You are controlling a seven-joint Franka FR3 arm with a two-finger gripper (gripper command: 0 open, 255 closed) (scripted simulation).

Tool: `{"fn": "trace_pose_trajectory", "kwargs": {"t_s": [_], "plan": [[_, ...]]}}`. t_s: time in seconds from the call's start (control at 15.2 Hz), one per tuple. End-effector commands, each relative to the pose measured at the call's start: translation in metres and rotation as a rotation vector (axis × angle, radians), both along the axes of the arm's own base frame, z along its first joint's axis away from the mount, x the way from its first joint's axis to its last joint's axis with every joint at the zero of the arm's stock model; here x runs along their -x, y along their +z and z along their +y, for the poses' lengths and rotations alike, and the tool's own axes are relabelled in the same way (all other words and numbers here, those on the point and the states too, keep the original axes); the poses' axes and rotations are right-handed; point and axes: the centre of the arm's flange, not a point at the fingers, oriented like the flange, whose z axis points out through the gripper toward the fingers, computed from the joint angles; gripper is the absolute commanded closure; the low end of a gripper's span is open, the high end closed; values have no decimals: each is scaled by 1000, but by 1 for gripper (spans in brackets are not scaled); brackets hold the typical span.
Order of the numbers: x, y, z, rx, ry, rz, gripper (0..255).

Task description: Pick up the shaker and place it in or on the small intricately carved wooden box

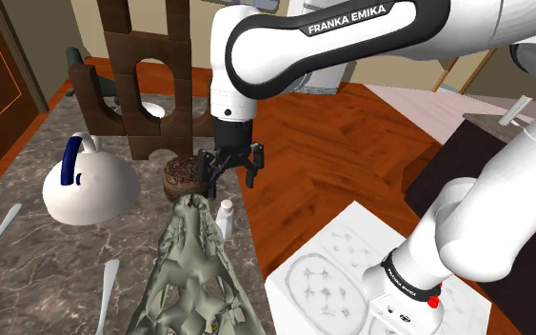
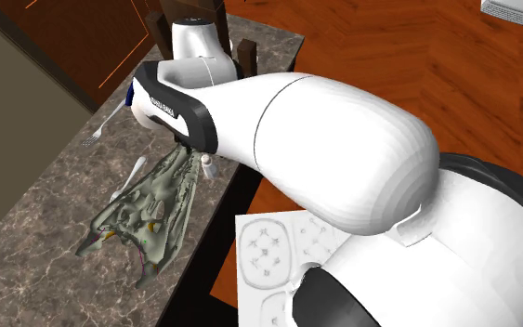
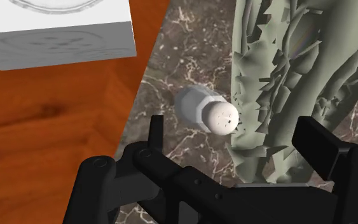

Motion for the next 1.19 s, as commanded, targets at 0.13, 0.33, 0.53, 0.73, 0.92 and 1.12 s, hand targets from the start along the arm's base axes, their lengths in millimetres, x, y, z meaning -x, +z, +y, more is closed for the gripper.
{"fn": "trace_pose_trajectory", "kwargs": {"t_s": [0.13,0.33,0.53,0.73,0.92,1.12], "plan": [[3,-19,6,-3,-1,3,0],[8,-34,9,-3,-1,3,0],[9,-37,9,-3,-1,3,0],[9,-37,9,-3,-1,3,0],[9,-37,9,-3,-1,3,0],[9,-37,9,-3,-1,3,255]]}}
